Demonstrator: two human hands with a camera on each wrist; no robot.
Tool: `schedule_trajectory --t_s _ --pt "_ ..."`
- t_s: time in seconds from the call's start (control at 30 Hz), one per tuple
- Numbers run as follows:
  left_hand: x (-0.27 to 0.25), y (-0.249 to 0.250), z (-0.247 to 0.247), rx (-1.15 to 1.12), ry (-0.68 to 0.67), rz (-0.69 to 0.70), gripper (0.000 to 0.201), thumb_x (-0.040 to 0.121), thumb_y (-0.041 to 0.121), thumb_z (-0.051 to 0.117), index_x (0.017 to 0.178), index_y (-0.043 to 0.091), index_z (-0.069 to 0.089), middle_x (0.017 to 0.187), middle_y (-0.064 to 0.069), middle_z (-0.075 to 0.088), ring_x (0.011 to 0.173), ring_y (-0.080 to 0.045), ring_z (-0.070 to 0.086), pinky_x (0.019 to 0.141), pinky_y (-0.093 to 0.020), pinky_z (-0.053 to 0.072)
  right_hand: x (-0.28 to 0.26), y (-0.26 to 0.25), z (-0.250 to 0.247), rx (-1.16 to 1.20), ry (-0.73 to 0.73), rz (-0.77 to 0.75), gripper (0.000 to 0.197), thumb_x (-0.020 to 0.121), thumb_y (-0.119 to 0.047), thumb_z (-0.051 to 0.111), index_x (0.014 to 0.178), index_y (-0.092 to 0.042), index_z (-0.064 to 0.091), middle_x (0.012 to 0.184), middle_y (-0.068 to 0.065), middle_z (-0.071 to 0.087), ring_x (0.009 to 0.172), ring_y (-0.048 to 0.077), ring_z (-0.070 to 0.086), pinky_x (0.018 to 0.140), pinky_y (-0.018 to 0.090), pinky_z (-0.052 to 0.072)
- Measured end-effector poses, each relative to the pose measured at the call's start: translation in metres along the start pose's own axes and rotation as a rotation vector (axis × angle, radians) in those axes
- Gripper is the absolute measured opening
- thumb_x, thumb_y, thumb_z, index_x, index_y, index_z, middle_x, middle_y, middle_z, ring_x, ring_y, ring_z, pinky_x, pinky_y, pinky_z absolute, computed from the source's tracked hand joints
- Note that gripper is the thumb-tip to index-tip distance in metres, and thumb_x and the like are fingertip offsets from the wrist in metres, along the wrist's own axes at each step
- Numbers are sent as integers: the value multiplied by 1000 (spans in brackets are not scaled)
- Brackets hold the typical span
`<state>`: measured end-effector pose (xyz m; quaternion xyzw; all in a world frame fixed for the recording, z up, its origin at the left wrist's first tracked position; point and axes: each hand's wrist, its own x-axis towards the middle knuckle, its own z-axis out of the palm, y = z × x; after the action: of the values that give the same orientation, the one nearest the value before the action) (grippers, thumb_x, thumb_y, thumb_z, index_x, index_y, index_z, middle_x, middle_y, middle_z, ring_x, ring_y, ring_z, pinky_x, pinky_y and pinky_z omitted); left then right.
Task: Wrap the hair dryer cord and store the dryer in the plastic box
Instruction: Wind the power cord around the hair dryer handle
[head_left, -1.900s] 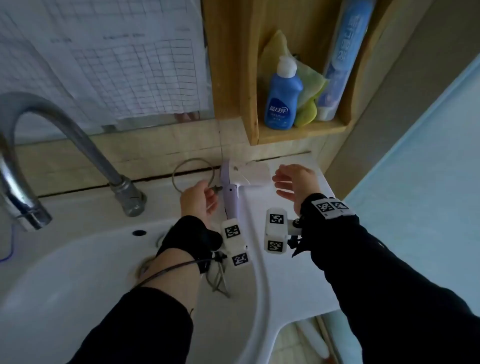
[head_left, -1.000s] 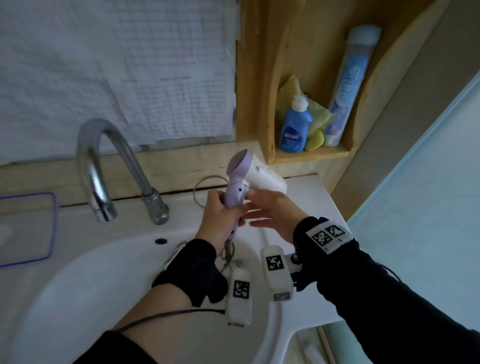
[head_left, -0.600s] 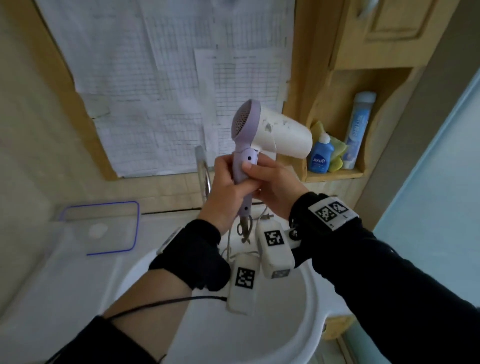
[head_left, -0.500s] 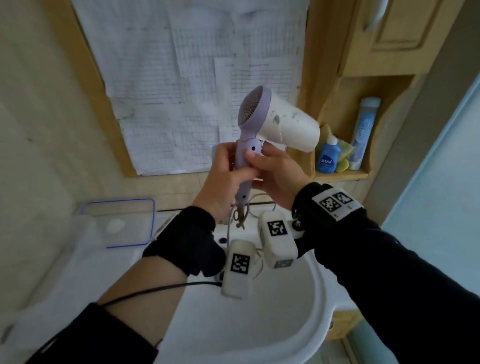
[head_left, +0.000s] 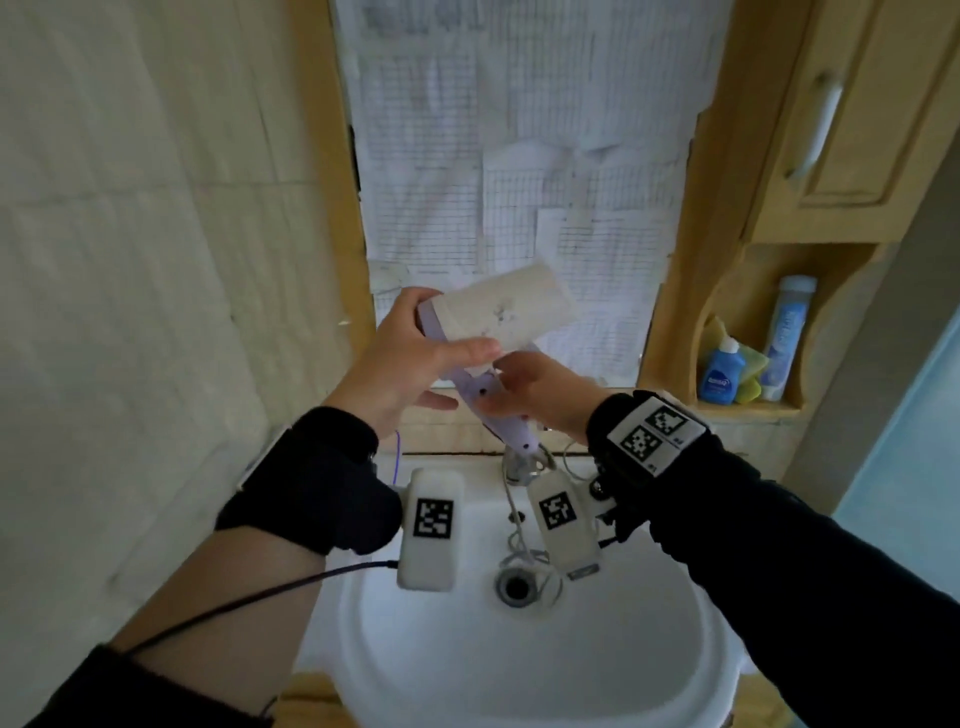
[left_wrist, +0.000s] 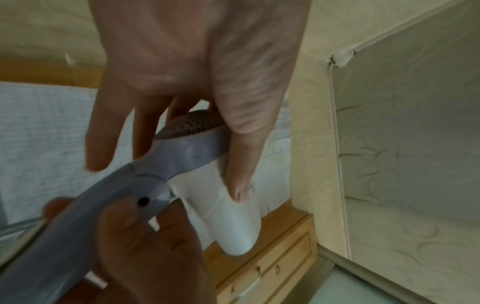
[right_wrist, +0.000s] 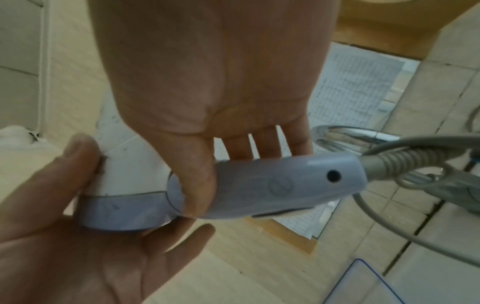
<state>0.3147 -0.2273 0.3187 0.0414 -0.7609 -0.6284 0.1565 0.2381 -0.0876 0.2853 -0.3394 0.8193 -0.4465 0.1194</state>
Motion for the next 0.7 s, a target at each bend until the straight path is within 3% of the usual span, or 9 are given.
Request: schedule_trajectory --t_s 0.07,0.13,0.2,0.27,0.3,0.43,0.53,0.6,0.7 --pt "-2 3 -7 -23 -7 -12 59 69 20 81 119 21 49 109 4 62 91 -22 67 65 -40 60 3 -6 2 -10 -33 -31 26 84 -15 65 67 -10 45 59 -3 35 57 10 34 60 24 27" --pt "0 1 -14 -106 31 -28 60 68 19 81 120 16 51 109 -3 65 86 -25 69 61 -39 59 4 -10 0 16 -60 -52 31 84 -14 65 62 -19 43 60 -2 41 57 10 37 58 22 28" --pt "2 -4 -22 -236 71 -49 66 64 26 81 122 12 54 113 -11 69 84 -27 71 61 -39 58 1 -14 -7 146 -62 -38 6 87 -22 61 83 -25 61 80 6 61 71 14 54 68 23 41" --pt "5 -9 -33 -358 127 -58 57 66 29 75 117 10 58 106 -12 71 78 -23 73 61 -39 58 1 -6 -19 346 -20 34 30 93 -34 49 116 -20 61 100 9 66 84 18 62 73 24 48" --pt "7 -12 -37 -403 155 -66 51 68 29 72 115 11 59 102 -11 71 75 -21 74 61 -39 58 1 2 -26 408 -7 63 38 94 -40 42 121 -18 58 103 8 67 88 20 65 74 25 50" --pt "16 -29 -52 -590 214 -104 41 80 32 65 115 11 59 103 -12 69 75 -20 74 62 -36 58 2 33 -35 578 -3 142 52 94 -53 29 113 -18 63 113 14 69 109 29 64 96 38 48" --pt "21 -39 -48 -668 245 -107 29 86 31 61 108 12 63 102 -12 69 78 -21 74 65 -36 58 4 52 -27 775 -47 150 60 89 -63 25 109 -20 63 111 12 69 113 29 61 101 41 43" --pt "24 -44 -41 -714 271 -102 25 87 29 60 103 10 64 101 -13 69 80 -22 73 65 -36 59 4 59 -22 788 -82 158 57 88 -60 35 118 -17 57 111 9 68 111 27 62 100 40 44" --pt "29 -52 -31 -757 363 -75 45 82 26 66 118 -1 58 111 -18 64 87 -27 72 69 -38 58 6 70 -10 492 -160 202 42 85 -28 60 121 -8 53 97 8 70 89 24 66 91 39 48"
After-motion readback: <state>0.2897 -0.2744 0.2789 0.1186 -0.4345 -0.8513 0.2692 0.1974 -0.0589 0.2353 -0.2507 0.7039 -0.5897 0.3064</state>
